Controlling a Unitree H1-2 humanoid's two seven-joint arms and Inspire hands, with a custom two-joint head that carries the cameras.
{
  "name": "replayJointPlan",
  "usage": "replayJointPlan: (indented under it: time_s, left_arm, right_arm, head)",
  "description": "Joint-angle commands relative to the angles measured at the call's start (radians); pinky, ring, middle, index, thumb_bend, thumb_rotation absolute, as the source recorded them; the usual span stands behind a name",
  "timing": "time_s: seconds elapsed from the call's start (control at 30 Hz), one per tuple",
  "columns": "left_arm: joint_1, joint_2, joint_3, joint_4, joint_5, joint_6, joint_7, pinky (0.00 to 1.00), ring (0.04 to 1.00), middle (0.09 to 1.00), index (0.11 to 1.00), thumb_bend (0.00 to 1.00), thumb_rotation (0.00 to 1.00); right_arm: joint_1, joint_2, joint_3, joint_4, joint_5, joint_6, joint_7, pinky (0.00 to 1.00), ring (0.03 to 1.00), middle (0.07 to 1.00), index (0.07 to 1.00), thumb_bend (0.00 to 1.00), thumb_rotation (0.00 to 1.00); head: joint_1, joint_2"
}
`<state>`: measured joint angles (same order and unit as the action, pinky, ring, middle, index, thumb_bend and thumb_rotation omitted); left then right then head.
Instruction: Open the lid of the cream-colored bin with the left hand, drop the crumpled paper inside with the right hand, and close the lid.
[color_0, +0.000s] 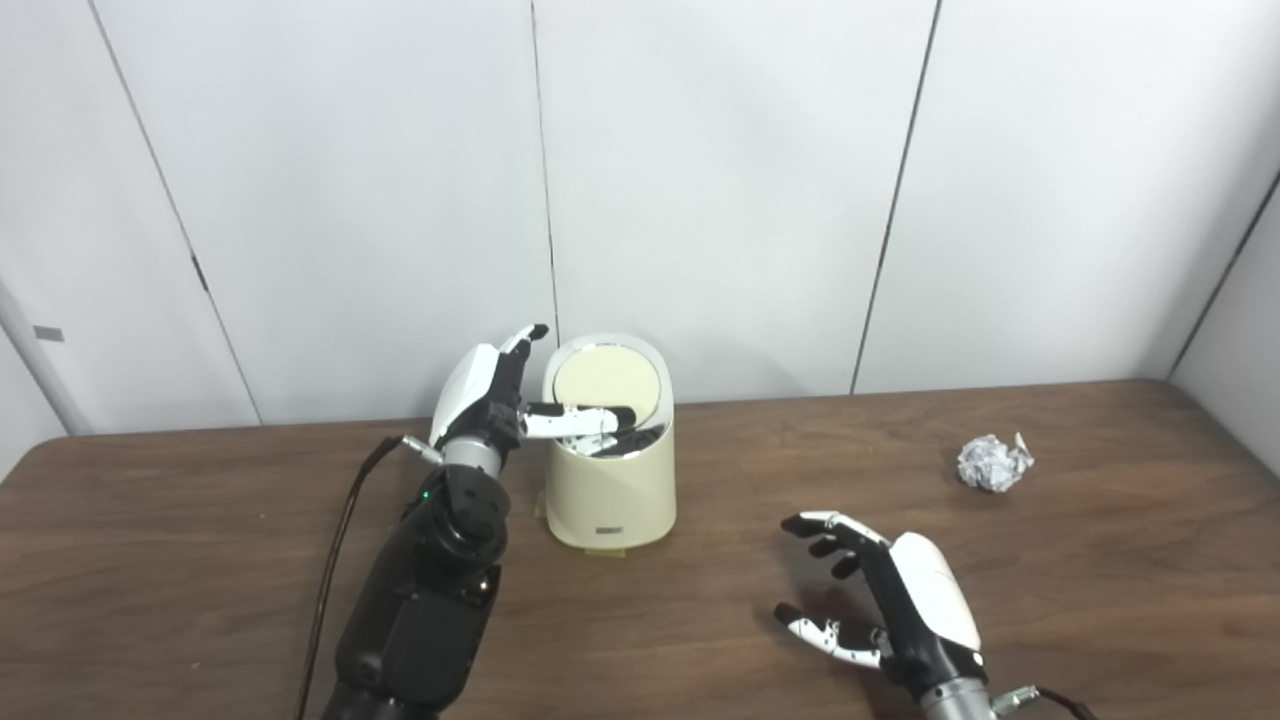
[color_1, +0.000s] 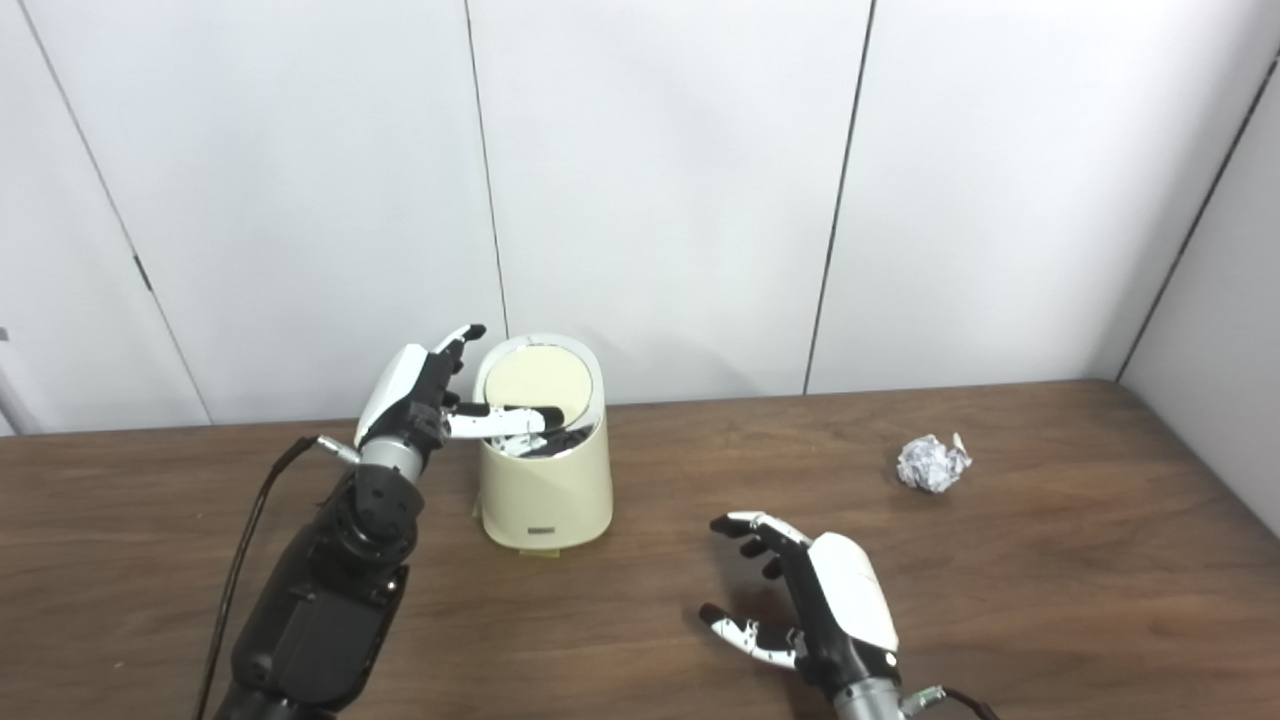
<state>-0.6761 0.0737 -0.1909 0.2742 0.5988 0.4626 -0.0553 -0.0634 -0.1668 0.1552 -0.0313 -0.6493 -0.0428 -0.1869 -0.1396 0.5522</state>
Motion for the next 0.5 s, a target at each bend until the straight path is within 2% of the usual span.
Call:
replayJointPlan:
  time_s: [0.0,0.17,0.23,0.27,0.33,0.37,0.4,0.47]
  left_arm:
    - [-0.057,0.044,-0.049,-0.001,0.077,-0.01,0.028,0.85,0.963,0.982,0.97,0.97,0.03]
    - [-0.07,0.1,-0.16,0.005,0.237,0.006,0.032,0.87,0.974,0.975,0.958,0.97,0.0]
    - [-0.07,0.117,-0.191,0.002,0.292,0.006,0.03,0.89,0.991,0.981,0.968,0.84,0.0]
    - [-0.068,0.12,-0.2,0.003,0.309,0.006,0.035,0.9,0.993,0.981,0.969,0.82,0.0]
    - [-0.064,0.122,-0.206,0.002,0.329,0.005,0.038,0.89,0.998,0.986,0.975,0.66,0.0]
    - [-0.062,0.123,-0.209,-0.001,0.336,0.004,0.039,0.89,0.999,0.987,0.976,0.63,0.0]
    - [-0.06,0.124,-0.212,-0.002,0.341,0.003,0.04,0.89,0.996,0.982,0.971,0.62,0.0]
    - [-0.058,0.125,-0.214,-0.005,0.343,0.002,0.041,0.88,0.99,0.975,0.964,0.67,0.0]
  right_arm:
    - [0.006,0.021,0.008,-0.007,0.011,-0.01,-0.007,0.53,0.663,0.728,0.706,0.34,0.06]
    - [0.006,0.023,0.007,-0.011,0.015,-0.006,-0.004,0.53,0.66,0.731,0.708,0.34,0.05]
    - [0.005,0.021,0.009,-0.007,0.009,-0.013,-0.01,0.52,0.648,0.725,0.703,0.34,0.04]
    - [0.005,0.02,0.009,-0.007,0.009,-0.012,-0.009,0.52,0.647,0.724,0.703,0.34,0.04]
    - [0.006,0.02,0.009,-0.008,0.011,-0.011,-0.006,0.54,0.664,0.725,0.703,0.34,0.05]
    - [0.006,0.02,0.009,-0.007,0.011,-0.012,-0.008,0.55,0.667,0.725,0.703,0.34,0.05]
    - [0.006,0.02,0.009,-0.007,0.009,-0.011,-0.008,0.54,0.665,0.723,0.702,0.34,0.05]
    - [0.006,0.021,0.01,-0.009,0.005,-0.006,-0.008,0.55,0.666,0.722,0.702,0.34,0.06]
  head:
    - [0.001,0.001]
    - [0.002,0.003]
    - [0.002,0.003]
    - [0.002,0.003]
    - [0.002,0.004]
    - [0.003,0.004]
    - [0.003,0.004]
    - [0.003,0.004]
